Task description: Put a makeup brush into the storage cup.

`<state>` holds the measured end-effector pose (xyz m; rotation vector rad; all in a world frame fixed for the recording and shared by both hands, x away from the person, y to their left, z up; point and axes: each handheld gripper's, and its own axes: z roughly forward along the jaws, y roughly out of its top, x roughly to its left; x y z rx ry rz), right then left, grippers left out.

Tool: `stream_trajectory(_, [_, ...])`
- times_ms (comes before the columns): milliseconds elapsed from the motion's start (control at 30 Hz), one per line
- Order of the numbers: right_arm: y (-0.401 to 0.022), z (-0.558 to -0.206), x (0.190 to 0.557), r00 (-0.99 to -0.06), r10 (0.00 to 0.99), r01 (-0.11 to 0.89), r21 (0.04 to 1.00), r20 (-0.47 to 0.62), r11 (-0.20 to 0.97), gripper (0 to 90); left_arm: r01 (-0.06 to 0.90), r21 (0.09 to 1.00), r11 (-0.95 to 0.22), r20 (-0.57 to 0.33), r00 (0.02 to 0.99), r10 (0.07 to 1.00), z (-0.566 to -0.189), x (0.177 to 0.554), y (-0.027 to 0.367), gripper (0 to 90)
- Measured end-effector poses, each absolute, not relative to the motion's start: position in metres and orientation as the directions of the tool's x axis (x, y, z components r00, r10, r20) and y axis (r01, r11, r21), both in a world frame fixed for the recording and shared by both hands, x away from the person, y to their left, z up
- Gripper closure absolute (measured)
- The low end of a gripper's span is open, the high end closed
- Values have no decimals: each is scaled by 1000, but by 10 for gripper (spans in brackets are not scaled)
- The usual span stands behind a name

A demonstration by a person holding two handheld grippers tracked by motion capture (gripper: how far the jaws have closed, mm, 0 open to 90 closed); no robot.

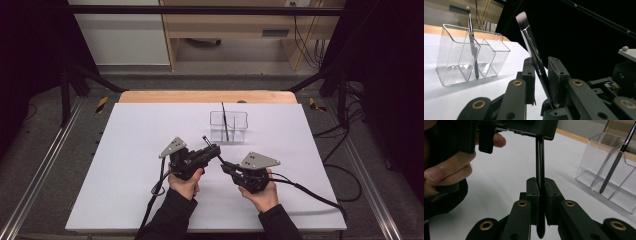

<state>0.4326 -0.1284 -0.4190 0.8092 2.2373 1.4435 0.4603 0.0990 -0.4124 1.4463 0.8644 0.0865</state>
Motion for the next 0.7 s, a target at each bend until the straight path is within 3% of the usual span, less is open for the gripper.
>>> stream_trajectory(600, [-126,-421,433,-774,632,287,911,38,297,818,399,900,174,-430,751,501,-407,451,96,829])
stream_trajectory(700, [-127,-420,432,-772,635,288,912,39,293,764,378,913,150,-399,757,517,-405,448,96,831])
